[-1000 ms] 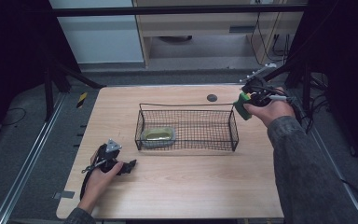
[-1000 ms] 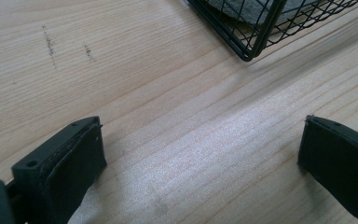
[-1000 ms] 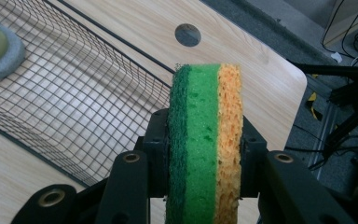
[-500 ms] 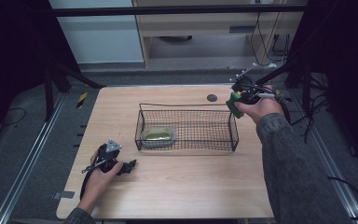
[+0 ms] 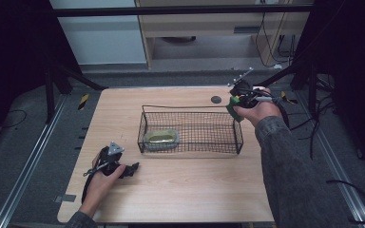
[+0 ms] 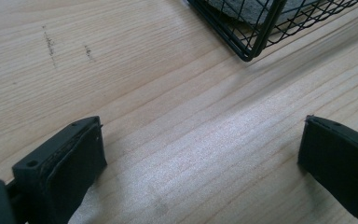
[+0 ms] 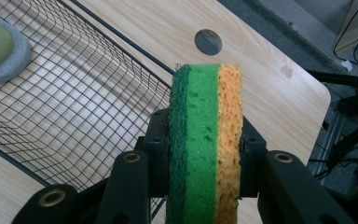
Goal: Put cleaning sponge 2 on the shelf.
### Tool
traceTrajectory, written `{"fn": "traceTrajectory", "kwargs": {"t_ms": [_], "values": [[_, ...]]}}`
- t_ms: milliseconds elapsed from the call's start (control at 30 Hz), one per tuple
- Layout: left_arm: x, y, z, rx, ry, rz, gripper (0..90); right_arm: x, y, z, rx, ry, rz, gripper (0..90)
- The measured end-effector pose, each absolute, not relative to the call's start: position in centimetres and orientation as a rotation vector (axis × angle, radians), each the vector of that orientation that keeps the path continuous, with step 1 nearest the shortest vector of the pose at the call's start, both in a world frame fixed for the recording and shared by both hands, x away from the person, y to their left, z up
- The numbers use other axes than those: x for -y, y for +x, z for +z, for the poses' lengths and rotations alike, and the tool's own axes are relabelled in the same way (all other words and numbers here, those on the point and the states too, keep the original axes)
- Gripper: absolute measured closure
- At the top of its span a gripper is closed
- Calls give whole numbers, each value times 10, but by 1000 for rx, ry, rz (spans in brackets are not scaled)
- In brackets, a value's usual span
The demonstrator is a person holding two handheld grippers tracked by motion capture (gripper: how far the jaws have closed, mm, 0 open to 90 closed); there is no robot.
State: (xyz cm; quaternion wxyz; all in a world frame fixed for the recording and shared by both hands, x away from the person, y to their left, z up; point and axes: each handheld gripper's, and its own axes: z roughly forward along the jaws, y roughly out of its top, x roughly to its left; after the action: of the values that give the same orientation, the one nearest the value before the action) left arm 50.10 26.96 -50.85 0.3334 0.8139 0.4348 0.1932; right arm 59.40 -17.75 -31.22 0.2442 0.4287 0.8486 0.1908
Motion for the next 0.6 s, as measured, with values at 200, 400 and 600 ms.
{"fn": "traceTrajectory", "kwargs": {"t_ms": [200, 400, 600], "values": [[-270, 501, -508, -1134, 2126, 504, 0, 173, 598, -323, -2338, 1165, 518, 652], [-270, 501, -508, -1134, 2126, 504, 0, 168, 600, -335, -2355, 1166, 496, 651], [-270, 501, -508, -1134, 2126, 504, 0, 163, 603, -344, -2371, 1164, 488, 651]]}}
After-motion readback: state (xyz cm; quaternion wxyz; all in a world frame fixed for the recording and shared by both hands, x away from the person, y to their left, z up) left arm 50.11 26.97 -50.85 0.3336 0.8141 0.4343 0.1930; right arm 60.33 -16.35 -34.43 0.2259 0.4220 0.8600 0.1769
